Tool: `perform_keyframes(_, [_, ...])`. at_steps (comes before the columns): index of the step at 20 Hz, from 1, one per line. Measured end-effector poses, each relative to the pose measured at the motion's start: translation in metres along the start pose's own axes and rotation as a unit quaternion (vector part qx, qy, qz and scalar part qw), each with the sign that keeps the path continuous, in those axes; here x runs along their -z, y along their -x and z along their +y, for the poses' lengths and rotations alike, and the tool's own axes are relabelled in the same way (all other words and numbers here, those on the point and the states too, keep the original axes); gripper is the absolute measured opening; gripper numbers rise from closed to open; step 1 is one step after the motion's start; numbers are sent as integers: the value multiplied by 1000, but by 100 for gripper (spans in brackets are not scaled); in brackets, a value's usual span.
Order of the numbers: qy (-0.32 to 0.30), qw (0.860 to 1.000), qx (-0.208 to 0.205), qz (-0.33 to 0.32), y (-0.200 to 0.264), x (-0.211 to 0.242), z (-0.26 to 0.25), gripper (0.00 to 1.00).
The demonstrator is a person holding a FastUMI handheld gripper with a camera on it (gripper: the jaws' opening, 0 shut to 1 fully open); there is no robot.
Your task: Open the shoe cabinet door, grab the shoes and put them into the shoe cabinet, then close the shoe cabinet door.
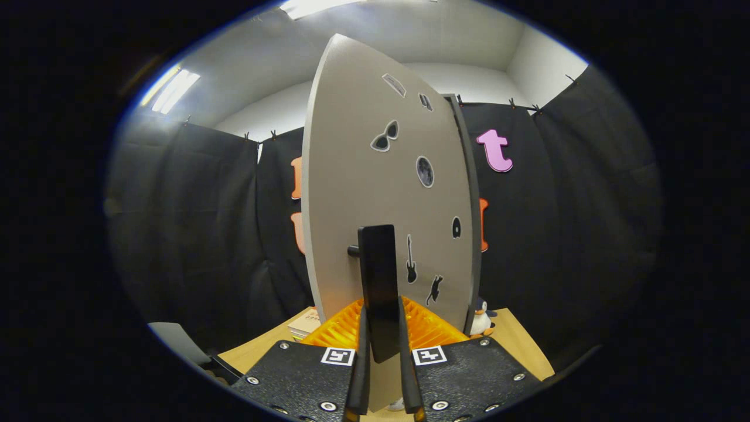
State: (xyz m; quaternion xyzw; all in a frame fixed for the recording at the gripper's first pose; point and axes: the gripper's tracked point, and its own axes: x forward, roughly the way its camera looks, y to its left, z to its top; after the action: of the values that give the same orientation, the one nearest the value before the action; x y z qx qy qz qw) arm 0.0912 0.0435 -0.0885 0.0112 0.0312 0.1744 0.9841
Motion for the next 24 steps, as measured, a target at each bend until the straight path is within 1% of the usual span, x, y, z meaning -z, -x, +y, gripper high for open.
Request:
perform_keyframes(5, [11, 999, 42, -2, 20, 2, -44, 21])
perform_keyframes(8, [12, 998, 63, -2, 30, 2, -62, 21])
perform_keyframes(12, [24, 995, 101, -8, 44, 2, -94, 21])
perform_keyframes(15, [22, 992, 121, -12, 54, -1, -111, 21])
perform_keyframes(16, [25, 990, 138, -13, 62, -2, -121, 21])
perform_keyframes(17, [30, 988, 153, -14, 59, -4, -132, 20])
perform_keyframes(18, [31, 987, 159, -14, 64, -3, -135, 17])
perform_keyframes(19, [29, 987, 159, -14, 65, -3, -136, 16])
perform_keyframes(20, [30, 986, 166, -12, 70, -2, -140, 10])
perform_keyframes(24, [21, 986, 167, -4, 80, 1, -139, 10])
